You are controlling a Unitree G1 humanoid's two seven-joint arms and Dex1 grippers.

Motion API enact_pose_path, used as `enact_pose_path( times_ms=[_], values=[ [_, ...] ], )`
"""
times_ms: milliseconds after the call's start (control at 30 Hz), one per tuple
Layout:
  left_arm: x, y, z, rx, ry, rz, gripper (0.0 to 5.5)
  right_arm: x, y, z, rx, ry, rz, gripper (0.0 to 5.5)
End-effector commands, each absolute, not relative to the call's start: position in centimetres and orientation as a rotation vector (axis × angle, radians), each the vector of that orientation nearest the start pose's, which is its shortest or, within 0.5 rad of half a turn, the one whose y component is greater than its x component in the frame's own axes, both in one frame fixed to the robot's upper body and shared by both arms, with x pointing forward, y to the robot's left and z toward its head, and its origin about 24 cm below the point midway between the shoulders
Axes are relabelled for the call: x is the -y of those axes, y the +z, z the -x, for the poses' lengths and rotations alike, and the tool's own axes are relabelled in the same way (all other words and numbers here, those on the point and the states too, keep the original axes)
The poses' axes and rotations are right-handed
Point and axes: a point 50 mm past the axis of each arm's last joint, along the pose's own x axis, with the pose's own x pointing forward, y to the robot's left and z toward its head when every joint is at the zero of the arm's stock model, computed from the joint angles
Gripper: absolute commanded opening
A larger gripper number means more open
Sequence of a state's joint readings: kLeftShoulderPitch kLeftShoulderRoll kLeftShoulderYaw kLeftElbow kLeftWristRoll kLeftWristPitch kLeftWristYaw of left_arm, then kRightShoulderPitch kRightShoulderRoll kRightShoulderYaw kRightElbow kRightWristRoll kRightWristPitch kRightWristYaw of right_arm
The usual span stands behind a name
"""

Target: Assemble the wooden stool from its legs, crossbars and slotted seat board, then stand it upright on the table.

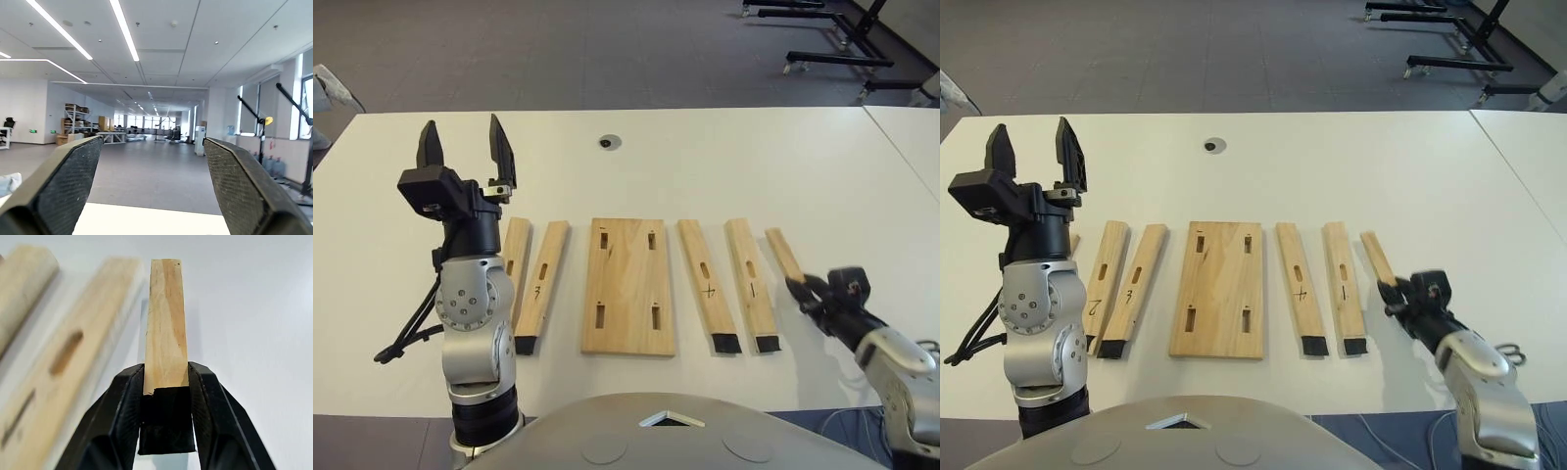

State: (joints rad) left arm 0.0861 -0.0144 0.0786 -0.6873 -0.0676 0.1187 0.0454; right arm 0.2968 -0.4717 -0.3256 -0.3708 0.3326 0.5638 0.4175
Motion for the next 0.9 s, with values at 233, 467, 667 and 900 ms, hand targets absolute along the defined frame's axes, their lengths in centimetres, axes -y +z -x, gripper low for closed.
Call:
enact_pose_path(
  times_ms=[233, 467, 667, 900],
  values=[
    [-15.9, 17.1, -25.7, 0.291, -0.283, 0.489, 3.71, 15.6, 17.5, -27.7, 0.298, 0.528, 0.182, 1.31],
    [-12.4, 17.1, -26.8, 0.056, -0.716, 0.738, 3.71, 8.6, 16.8, -26.3, 0.439, 0.753, 0.177, 1.31],
    [-11.8, 16.3, -27.0, -0.039, -0.767, 0.761, 3.71, 7.0, 15.6, -26.2, 0.453, 0.823, 0.231, 1.31],
    [-11.7, 17.0, -26.9, -0.003, -0.785, 0.78, 3.71, 6.2, 13.3, -25.5, 0.333, 0.942, 0.19, 1.31]
  ],
)
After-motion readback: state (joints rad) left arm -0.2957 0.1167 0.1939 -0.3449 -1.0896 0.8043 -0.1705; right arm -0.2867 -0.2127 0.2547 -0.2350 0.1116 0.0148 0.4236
